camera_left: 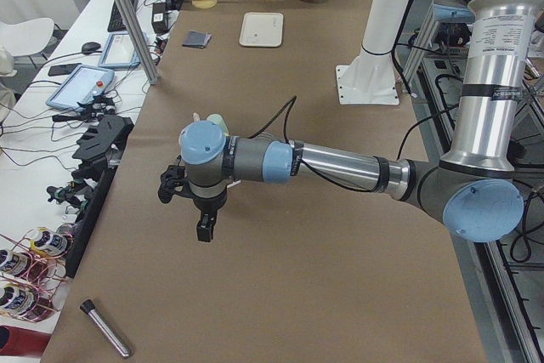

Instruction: Pick up and place green cup on tray

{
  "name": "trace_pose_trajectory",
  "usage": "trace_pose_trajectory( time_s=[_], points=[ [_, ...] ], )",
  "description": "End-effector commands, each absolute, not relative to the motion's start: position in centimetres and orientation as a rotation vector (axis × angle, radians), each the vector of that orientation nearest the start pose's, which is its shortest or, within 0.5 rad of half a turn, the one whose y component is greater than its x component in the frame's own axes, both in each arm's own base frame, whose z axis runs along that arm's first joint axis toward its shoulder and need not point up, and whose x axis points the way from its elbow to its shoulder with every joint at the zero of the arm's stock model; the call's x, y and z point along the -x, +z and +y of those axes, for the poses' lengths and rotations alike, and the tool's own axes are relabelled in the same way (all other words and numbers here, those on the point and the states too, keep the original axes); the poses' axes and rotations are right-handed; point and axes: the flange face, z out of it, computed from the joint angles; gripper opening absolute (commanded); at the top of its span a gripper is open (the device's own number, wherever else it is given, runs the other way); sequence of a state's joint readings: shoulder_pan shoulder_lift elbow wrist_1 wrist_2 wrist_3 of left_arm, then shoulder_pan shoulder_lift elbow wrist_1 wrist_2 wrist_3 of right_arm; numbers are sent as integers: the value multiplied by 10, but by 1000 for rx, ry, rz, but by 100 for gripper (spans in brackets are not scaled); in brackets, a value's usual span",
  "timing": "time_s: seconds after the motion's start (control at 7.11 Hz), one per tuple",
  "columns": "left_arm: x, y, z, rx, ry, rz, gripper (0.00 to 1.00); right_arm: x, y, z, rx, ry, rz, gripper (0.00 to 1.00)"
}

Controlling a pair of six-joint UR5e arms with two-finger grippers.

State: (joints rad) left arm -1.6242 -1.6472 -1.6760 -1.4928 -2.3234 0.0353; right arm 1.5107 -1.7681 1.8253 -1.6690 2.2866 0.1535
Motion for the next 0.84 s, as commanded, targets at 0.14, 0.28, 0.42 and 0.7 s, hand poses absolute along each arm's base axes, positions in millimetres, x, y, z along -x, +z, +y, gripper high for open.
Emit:
trace_pose_trajectory(
  time_s=[0.14, 0.28, 0.42, 0.7],
  points=[
    [92, 581, -517, -123, -1, 748, 98, -41, 626, -411, 100, 107, -714, 100],
    [92, 585, -517, -113, -6, 748, 98, -31, 616, -421, 91, 87, -725, 100],
    [92, 579, -517, -125, -1, 748, 98, -4, 593, -449, 75, 53, -734, 100],
    [93, 557, -515, -170, 13, 747, 98, 43, 569, -478, 94, 46, -735, 100]
  ],
)
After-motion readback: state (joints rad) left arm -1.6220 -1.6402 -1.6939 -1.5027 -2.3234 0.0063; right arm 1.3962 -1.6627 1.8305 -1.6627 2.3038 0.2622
